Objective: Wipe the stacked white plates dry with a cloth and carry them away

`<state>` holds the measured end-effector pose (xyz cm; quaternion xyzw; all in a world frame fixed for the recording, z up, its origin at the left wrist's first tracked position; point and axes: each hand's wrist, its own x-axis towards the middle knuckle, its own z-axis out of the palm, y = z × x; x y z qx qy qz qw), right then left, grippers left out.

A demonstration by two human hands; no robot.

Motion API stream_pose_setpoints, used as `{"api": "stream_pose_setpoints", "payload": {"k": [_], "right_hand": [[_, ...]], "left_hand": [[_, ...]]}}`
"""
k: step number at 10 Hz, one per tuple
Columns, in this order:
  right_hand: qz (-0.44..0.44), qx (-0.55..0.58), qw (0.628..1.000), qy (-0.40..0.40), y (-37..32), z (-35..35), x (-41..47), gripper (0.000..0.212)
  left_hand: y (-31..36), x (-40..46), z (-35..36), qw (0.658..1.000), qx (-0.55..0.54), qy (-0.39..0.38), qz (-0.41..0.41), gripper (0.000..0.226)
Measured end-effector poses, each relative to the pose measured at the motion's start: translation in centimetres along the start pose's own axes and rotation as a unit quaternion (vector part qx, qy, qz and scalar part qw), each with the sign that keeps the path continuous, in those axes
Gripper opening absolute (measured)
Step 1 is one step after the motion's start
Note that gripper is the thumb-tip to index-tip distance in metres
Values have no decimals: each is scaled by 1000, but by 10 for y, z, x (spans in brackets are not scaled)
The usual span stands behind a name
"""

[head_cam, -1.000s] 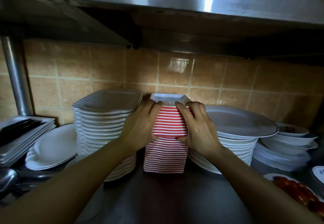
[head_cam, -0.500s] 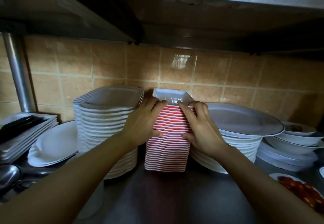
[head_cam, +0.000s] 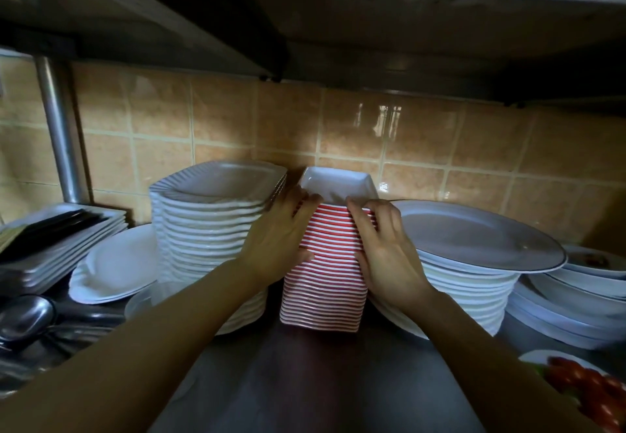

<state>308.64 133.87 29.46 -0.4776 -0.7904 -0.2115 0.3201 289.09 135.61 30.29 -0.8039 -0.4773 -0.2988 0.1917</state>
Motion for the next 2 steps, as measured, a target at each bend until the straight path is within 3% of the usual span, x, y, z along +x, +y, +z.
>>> {"api": "stream_pose_setpoints", "payload": {"k": [2], "right_hand": [[18,1,999,-30,-5,-3,-15,99]], "left_hand": [[11,-23,-10,1000,2,-6,1,103]]}}
